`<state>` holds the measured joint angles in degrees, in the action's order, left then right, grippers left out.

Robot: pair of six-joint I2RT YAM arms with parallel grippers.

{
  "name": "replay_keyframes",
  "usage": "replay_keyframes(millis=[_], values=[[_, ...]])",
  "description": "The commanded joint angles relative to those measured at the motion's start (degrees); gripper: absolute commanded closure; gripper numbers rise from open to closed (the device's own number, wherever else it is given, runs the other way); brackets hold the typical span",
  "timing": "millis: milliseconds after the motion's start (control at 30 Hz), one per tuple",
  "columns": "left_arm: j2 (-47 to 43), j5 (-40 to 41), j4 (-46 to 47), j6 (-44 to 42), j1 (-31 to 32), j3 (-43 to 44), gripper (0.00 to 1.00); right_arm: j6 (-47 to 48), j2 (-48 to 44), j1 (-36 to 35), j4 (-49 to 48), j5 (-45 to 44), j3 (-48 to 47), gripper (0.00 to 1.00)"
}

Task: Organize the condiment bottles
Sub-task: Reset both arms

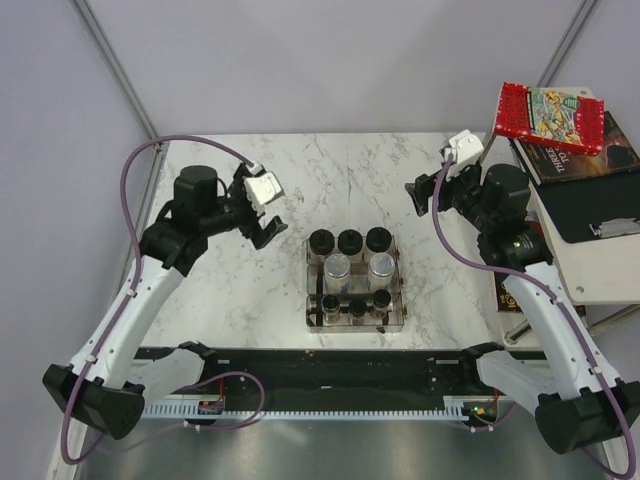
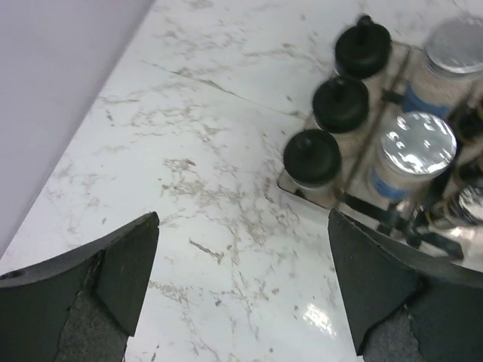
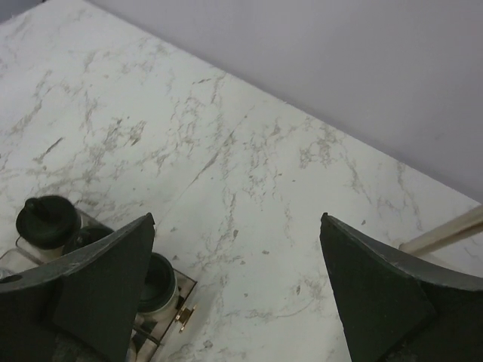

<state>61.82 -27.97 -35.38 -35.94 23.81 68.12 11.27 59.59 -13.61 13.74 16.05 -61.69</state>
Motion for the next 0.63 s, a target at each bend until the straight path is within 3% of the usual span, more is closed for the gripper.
replay_keyframes(millis=[0,167,300,600], values=[[-0.65,2.30,19.19,15.98,-5.87,-4.47,0.01,-7.05,-5.45,0.25,-11.88,-12.87,3.75,0.02],[-1.88,6.50,30.95,25.38,-13.26,-7.99,0.01,-8.28,-6.24,0.25,-15.23,-23.33,5.09,0.02],[-5.82,14.95,35.11,26.01,-14.41,-11.15,0.00,-8.19,-7.47,0.25,-17.51,-23.79,7.54,0.02],[-8.56,15.05,39.51,26.54,-15.64,-14.59,0.00,-7.49,-9.32,0.33,-19.10,-25.37,8.87,0.02]])
